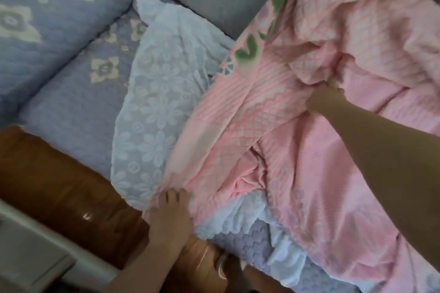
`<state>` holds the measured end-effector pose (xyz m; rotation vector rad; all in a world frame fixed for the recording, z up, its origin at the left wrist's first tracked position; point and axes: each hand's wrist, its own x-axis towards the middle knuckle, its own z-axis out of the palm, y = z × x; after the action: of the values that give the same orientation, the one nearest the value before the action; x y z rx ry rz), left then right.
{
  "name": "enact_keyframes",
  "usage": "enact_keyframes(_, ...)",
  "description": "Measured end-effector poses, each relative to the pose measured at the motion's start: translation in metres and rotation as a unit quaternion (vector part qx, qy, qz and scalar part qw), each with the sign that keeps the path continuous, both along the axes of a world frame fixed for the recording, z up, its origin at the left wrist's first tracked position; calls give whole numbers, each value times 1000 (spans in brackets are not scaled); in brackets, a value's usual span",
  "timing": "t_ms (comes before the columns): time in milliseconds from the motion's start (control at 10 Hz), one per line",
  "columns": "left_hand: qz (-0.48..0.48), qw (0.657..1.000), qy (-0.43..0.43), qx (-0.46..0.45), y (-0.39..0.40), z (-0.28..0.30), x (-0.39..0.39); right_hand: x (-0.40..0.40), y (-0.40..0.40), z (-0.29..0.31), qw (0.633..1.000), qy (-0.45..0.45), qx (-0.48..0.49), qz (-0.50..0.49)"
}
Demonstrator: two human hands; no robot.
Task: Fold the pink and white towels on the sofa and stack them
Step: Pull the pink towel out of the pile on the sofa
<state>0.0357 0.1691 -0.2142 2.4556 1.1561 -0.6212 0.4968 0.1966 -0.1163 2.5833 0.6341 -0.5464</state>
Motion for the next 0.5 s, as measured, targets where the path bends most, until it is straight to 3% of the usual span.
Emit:
enact_keyframes(100, 7, 999, -43, 29, 4, -4, -4, -10, 0, 26, 968, -61, 229, -87)
enact_keyframes(200, 171, 976, -126, -50, 7, 19, -9, -14, -3, 57, 856, -16, 469, -217)
enact_keyframes(300, 349, 909, -193, -119, 16, 58, -14, -9, -4, 106, 705, 207, 554, -391)
enact_keyframes(400, 411, 863, -269, -122, 33, 110, -27, 47, -16, 143, 488, 473, 533, -504)
enact_keyframes(500, 336, 892, -273, -130, 65, 162, -43, 31, 9, 205, 581, 494, 530, -371)
